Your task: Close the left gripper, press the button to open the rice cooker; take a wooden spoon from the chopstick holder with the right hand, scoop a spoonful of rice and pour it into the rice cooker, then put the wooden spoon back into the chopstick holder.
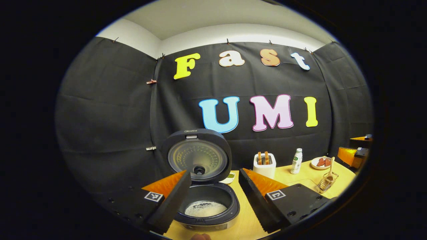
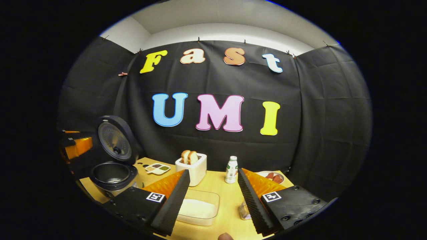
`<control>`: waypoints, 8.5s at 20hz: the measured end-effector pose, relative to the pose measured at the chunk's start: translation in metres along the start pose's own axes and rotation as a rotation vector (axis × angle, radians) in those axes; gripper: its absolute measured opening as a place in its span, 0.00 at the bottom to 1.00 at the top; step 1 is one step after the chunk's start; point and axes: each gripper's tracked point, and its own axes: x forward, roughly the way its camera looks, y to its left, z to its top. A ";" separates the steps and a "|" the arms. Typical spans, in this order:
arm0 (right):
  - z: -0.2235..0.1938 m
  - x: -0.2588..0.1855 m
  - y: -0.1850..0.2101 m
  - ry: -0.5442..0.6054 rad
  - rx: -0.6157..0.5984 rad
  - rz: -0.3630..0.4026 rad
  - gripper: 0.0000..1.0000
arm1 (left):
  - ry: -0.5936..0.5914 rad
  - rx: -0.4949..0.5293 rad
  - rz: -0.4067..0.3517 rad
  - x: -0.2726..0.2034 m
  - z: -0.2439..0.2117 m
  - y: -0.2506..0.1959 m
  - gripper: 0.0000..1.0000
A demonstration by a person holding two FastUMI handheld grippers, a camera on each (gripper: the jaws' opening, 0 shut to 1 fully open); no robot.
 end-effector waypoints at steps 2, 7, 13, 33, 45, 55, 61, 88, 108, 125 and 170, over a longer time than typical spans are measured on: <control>-0.015 0.018 -0.030 0.033 0.025 -0.033 0.90 | 0.013 -0.003 0.014 -0.006 0.002 -0.005 0.97; -0.059 0.062 -0.090 0.124 0.058 -0.078 0.90 | 0.047 0.002 0.070 -0.021 0.003 -0.020 0.96; -0.122 0.106 -0.133 0.265 0.147 -0.077 0.90 | 0.084 -0.034 0.171 -0.046 0.002 -0.028 0.97; -0.201 0.163 -0.157 0.486 0.278 -0.088 0.17 | 0.122 -0.031 0.227 -0.084 0.003 -0.058 0.97; -0.093 0.117 -0.134 0.259 0.198 -0.089 0.13 | 0.107 -0.068 0.168 -0.075 -0.003 -0.050 0.97; -0.056 0.104 0.021 0.181 0.163 0.084 0.12 | 0.097 -0.078 0.134 -0.063 -0.009 -0.003 0.97; -0.123 0.108 0.062 0.274 0.062 0.077 0.12 | 0.107 -0.071 0.096 -0.053 -0.015 0.022 0.97; -0.141 0.076 0.122 0.390 0.647 -0.096 0.12 | 0.115 -0.091 0.042 -0.042 -0.033 0.062 0.98; -0.091 0.076 0.099 0.240 0.861 -0.168 0.12 | 0.121 -0.090 0.042 -0.049 -0.023 0.070 0.97; -0.012 0.069 0.353 0.225 0.410 0.348 0.12 | 0.116 -0.160 0.069 -0.060 -0.038 0.119 0.98; -0.043 0.104 -0.075 0.176 0.145 -0.097 0.12 | 0.070 -0.092 0.016 -0.014 -0.006 -0.012 0.95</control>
